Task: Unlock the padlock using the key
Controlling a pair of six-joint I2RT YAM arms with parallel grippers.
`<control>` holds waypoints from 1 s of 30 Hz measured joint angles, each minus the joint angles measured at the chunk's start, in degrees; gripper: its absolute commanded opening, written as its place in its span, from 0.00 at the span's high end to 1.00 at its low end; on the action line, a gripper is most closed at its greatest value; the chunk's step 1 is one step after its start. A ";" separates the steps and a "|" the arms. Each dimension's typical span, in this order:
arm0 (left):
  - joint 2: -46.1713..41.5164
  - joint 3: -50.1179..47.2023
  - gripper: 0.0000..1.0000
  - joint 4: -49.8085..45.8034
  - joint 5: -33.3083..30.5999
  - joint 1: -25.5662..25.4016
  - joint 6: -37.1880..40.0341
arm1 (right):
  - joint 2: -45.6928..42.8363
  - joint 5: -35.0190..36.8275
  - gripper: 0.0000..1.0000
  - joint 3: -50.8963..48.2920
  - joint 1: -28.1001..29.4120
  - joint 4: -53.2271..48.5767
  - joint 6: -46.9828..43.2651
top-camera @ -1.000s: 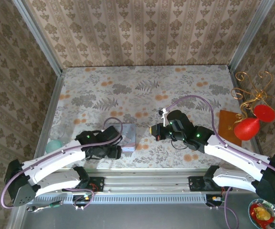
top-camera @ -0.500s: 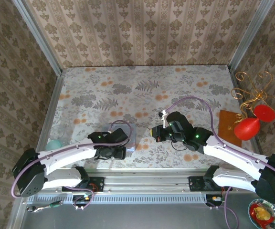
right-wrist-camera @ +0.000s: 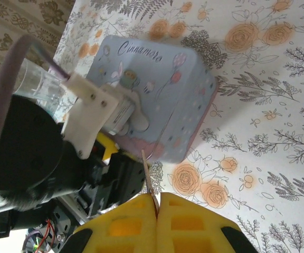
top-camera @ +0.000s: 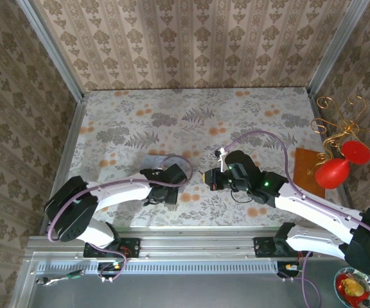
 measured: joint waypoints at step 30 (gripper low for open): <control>-5.51 -0.70 0.44 23.65 3.54 3.13 5.40 | -4.90 6.88 1.00 0.07 -1.33 -4.46 2.93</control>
